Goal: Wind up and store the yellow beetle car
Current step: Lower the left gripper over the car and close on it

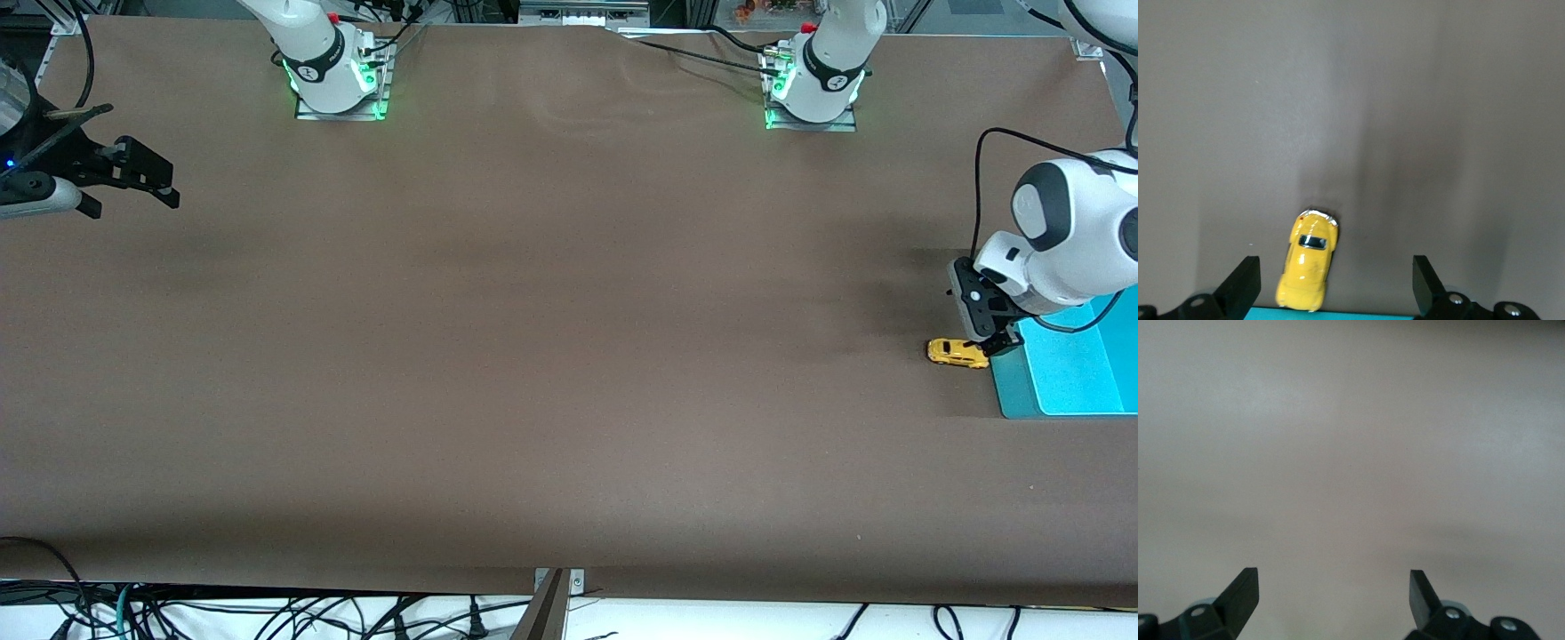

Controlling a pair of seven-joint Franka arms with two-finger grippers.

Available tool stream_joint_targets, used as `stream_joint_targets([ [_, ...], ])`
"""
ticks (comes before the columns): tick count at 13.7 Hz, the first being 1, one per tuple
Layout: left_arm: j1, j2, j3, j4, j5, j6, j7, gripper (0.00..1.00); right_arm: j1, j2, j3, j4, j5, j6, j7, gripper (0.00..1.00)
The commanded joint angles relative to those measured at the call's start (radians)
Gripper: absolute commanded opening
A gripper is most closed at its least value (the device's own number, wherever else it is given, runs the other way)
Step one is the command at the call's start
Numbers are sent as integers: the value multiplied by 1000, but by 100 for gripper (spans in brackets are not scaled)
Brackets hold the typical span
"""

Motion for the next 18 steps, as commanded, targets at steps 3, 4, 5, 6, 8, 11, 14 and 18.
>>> stream_joint_targets([
  [3, 64, 78, -10, -13, 89, 144, 89, 100, 1, 3, -20, 35, -13, -17, 10, 100],
  [4, 75, 89, -12, -13, 89, 152, 103, 100, 3, 3, -20, 35, -16, -20, 10, 100],
  [5, 75, 94, -12, -13, 89, 152, 103, 100, 3, 3, -20, 35, -28, -25, 8, 100],
  [6, 75, 106, -10, -12, 89, 160, 103, 100, 6, 3, -18, 35, -34, -25, 5, 100],
  [8, 89, 127, -10, -12, 91, 195, 106, 100, 7, 12, -18, 37, -39, -22, 8, 100],
  [11, 90, 158, -10, -10, 91, 249, 106, 100, 7, 15, -18, 37, -42, -20, 10, 100],
  [14, 99, 181, -10, -10, 91, 308, 106, 100, 3, 15, -20, 37, -48, -19, 10, 100],
  [18, 99, 207, -10, 11, 126, 333, 104, 100, 1, 15, -20, 37, -57, -17, 11, 100],
])
